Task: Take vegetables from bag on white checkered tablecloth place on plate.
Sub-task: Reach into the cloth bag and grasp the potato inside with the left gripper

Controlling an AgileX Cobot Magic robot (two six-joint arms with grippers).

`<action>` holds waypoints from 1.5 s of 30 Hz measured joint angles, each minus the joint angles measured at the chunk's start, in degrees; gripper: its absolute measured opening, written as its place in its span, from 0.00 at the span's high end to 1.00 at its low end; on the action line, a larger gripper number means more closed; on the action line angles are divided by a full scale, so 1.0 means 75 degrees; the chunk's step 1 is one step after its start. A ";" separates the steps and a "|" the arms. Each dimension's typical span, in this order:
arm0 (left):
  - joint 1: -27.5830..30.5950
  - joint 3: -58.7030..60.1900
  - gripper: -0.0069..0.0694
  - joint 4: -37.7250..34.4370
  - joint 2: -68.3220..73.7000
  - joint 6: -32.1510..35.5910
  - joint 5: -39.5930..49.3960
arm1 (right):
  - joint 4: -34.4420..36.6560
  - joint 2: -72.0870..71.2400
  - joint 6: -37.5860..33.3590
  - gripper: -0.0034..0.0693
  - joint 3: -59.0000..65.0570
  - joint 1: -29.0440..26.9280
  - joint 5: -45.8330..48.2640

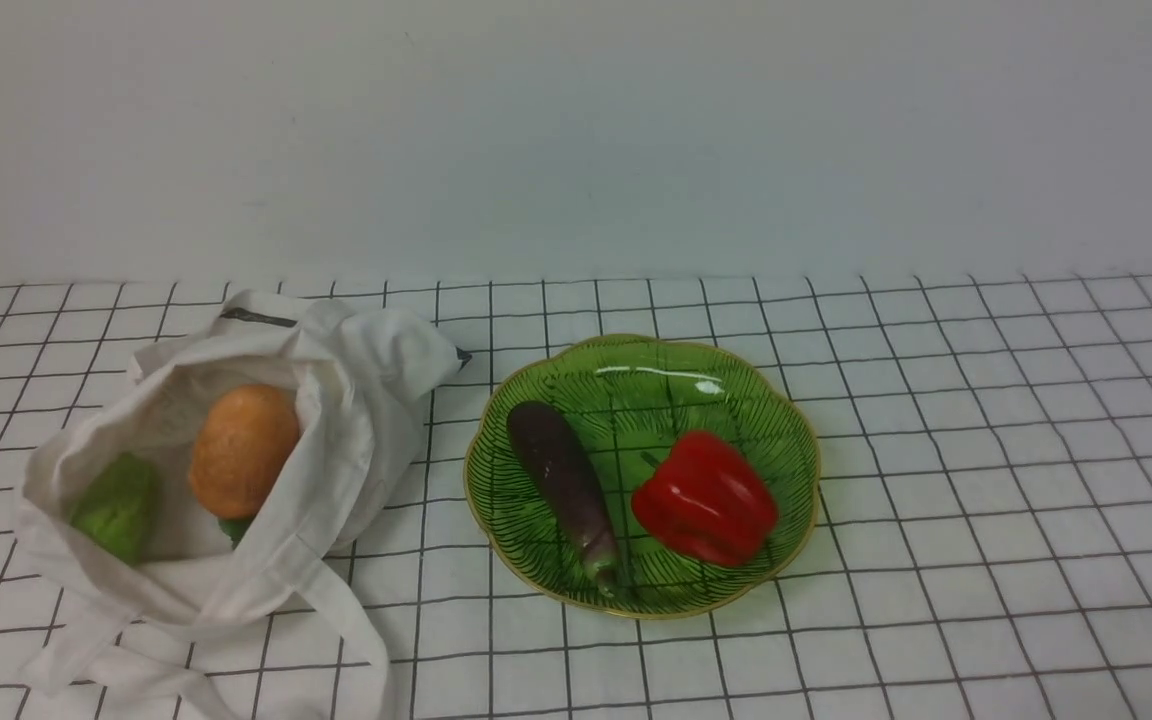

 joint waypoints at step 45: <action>-0.0080 -0.3490 0.05 -0.0748 1.0613 0.3811 0.0134 | 0.0000 0.0000 0.0000 0.97 0.0000 0.0000 0.0000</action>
